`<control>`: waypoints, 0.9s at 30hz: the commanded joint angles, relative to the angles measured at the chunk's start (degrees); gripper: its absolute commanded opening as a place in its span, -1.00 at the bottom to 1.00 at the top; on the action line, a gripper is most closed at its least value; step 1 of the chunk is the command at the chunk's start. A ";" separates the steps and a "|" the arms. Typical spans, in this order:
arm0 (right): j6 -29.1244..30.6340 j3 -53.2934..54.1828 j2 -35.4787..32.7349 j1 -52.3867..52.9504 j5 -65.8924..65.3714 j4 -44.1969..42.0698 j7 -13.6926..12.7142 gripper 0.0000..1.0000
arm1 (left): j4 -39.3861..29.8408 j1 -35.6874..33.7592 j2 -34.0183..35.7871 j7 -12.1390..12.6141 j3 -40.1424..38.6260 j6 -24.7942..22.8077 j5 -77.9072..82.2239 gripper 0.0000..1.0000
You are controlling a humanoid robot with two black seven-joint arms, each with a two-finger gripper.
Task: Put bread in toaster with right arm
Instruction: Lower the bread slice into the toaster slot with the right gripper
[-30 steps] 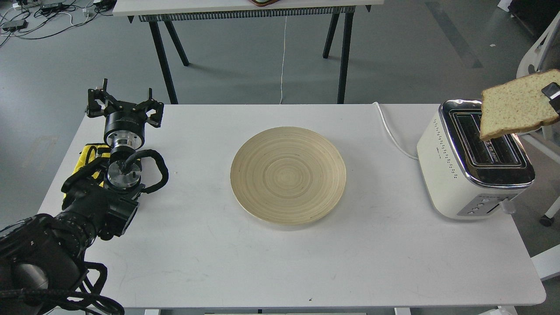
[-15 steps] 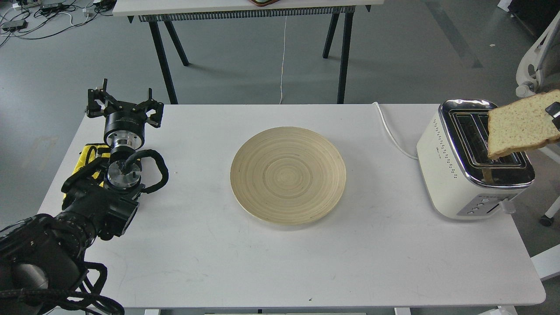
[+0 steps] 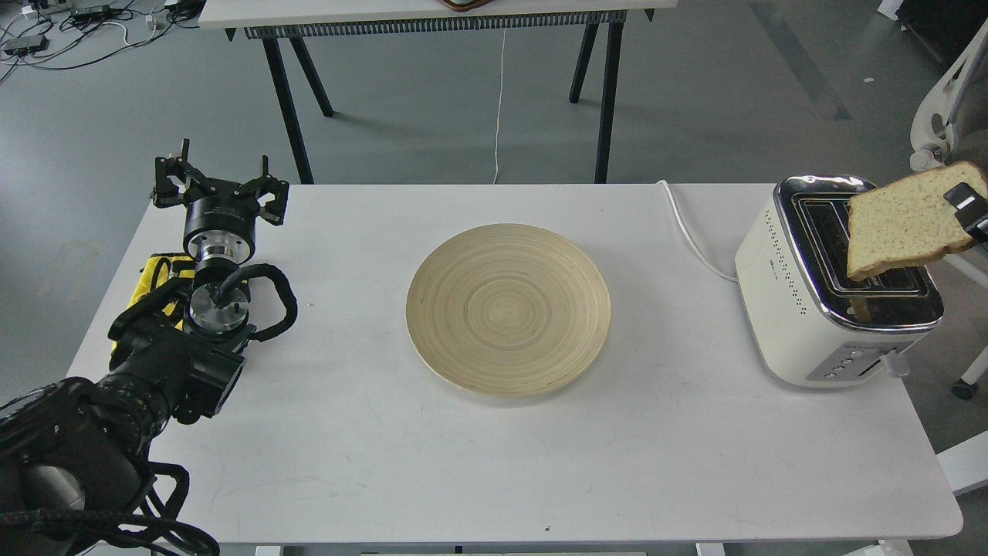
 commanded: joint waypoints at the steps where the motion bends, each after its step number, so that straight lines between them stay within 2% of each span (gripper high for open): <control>1: 0.06 -0.14 0.90 0.32 -0.19 -0.34 0.00 -0.96 | 0.00 -0.02 0.00 0.00 -0.01 0.00 0.03 1.00; 8: 0.15 -0.14 2.48 0.33 -2.48 -0.95 -0.27 -0.94 | 0.00 -0.02 0.00 0.00 0.07 0.00 0.03 1.00; 22: 2.78 -0.32 8.28 1.03 -5.38 -8.50 -0.36 -0.92 | 0.00 -0.02 0.00 0.00 -0.01 0.00 -0.06 1.00; 25: 4.01 -0.32 9.77 1.20 -6.52 -10.18 -0.36 -0.77 | 0.00 -0.02 0.00 0.00 -0.01 0.00 0.03 1.00; 27: 4.10 -0.32 11.00 1.29 -6.61 -10.71 -0.27 -0.43 | 0.00 -0.02 0.00 0.00 -0.01 0.00 -0.06 1.00</control>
